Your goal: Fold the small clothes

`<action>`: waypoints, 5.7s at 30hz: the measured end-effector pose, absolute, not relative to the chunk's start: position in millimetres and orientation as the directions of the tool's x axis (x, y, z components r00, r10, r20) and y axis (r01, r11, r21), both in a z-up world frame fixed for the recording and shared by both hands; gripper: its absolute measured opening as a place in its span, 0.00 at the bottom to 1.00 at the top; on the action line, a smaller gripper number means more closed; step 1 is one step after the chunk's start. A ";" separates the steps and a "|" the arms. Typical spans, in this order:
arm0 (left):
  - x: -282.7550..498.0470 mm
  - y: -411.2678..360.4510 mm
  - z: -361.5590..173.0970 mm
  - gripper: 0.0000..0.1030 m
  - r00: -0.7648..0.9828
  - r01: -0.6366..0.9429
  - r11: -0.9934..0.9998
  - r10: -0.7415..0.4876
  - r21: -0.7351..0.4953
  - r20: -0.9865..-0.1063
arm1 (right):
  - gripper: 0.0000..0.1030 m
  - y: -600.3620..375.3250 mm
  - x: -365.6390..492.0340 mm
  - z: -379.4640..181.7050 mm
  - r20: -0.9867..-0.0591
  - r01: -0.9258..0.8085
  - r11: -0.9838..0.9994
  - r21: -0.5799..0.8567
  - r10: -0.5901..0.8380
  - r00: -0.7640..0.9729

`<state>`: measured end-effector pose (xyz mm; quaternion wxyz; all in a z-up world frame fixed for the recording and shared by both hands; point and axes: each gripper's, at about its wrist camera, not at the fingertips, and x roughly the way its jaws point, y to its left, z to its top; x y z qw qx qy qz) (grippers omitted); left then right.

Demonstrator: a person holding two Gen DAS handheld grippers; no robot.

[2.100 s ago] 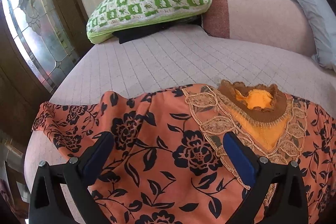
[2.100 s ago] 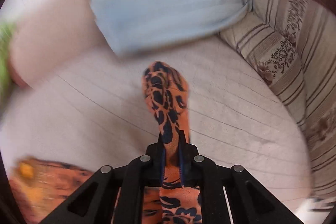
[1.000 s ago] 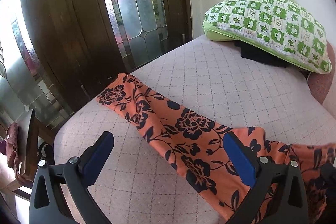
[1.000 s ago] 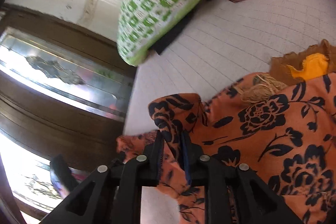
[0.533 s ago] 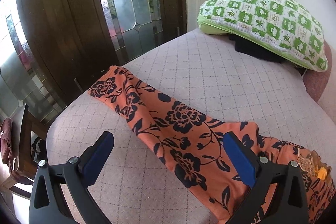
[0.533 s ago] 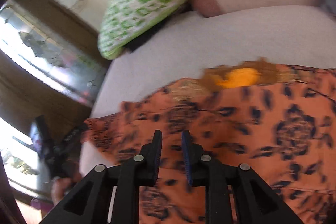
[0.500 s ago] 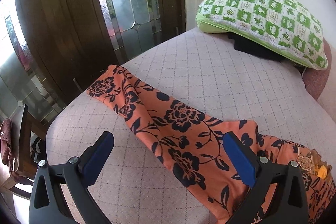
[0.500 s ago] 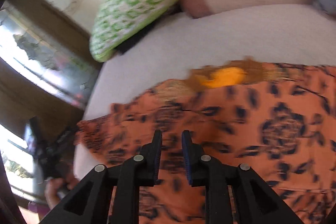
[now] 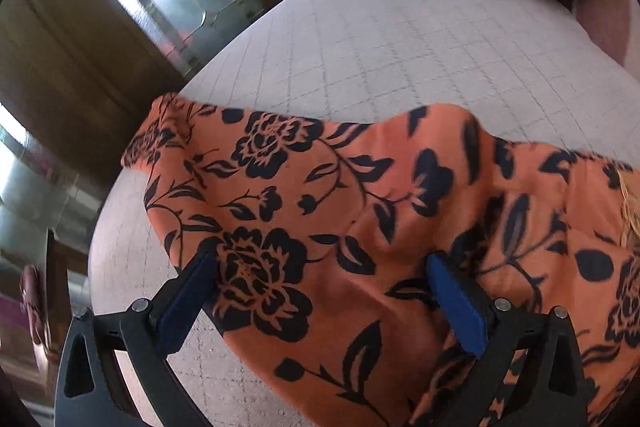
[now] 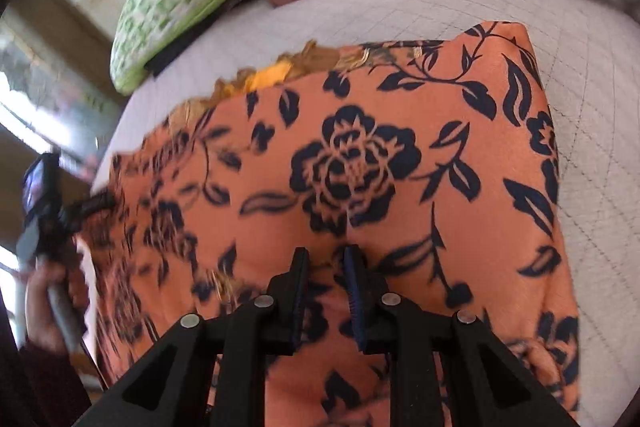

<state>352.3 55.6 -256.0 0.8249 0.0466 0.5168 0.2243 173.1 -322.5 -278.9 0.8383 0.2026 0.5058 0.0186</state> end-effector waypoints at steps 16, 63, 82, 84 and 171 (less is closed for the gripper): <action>298.6 248.1 -229.7 1.00 0.334 -0.743 0.670 0.352 -0.014 -0.874 | 0.22 -342.0 150.3 -292.6 -0.757 0.136 0.865 0.483 0.334 0.562; 338.2 356.3 -277.7 0.05 0.686 -0.615 0.447 -0.104 -0.650 -0.720 | 0.25 -326.4 163.1 -291.0 -0.766 0.149 0.897 0.416 0.258 0.588; 318.7 139.9 -99.6 0.05 0.828 -0.148 0.839 -0.184 -0.524 -0.529 | 0.25 -355.9 147.4 -260.6 -0.720 0.227 0.872 0.433 0.184 0.669; 317.8 104.3 -95.4 0.05 0.811 -0.080 0.857 -0.241 -0.509 -0.534 | 0.25 -363.9 145.6 -259.4 -0.714 0.245 0.859 0.449 0.181 0.676; 185.9 69.2 -220.7 0.73 0.467 -0.109 0.994 0.050 -0.001 -0.883 | 0.28 -390.7 41.2 -229.7 -0.738 0.251 0.888 0.384 0.132 0.661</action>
